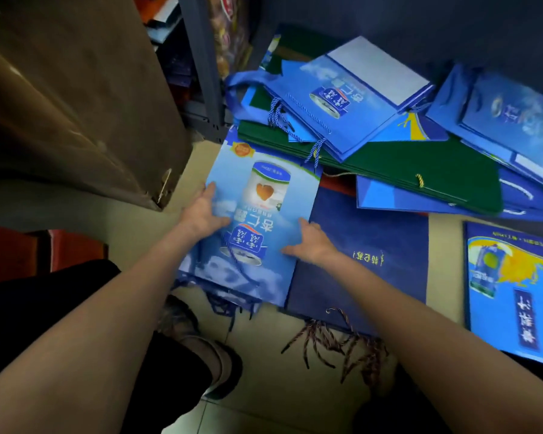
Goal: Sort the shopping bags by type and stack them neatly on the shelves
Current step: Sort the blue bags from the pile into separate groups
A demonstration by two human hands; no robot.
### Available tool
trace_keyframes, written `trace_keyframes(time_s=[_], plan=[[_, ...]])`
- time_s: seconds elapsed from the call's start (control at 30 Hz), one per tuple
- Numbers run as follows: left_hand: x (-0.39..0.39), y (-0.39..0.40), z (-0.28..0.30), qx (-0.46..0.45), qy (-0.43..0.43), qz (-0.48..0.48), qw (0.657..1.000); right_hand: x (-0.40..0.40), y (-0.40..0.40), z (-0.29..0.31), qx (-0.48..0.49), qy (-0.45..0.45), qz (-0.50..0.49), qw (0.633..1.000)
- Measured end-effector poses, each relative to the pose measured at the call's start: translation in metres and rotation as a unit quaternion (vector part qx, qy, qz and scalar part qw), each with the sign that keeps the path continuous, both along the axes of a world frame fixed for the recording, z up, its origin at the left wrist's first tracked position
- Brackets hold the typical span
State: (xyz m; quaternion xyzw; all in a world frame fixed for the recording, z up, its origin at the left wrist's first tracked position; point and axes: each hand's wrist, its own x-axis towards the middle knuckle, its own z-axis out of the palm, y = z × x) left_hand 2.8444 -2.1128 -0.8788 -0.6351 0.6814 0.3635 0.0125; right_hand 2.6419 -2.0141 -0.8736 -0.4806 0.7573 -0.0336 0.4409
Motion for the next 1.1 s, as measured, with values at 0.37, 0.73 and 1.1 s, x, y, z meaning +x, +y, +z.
trace_keyframes(time_s=[0.37,0.73,1.1], plan=[[-0.062,-0.021,0.033,-0.094,0.066,0.039,0.993,-0.073,-0.080,0.050,-0.268,-0.073,-0.373,0.885],[-0.058,-0.004,0.032,-0.094,0.069,0.056,0.992,-0.087,-0.137,0.037,-0.162,-0.161,-0.506,0.832],[-0.067,0.010,0.026,-0.064,0.163,0.163,0.971,-0.121,0.035,0.037,-0.099,-0.197,-0.389,0.894]])
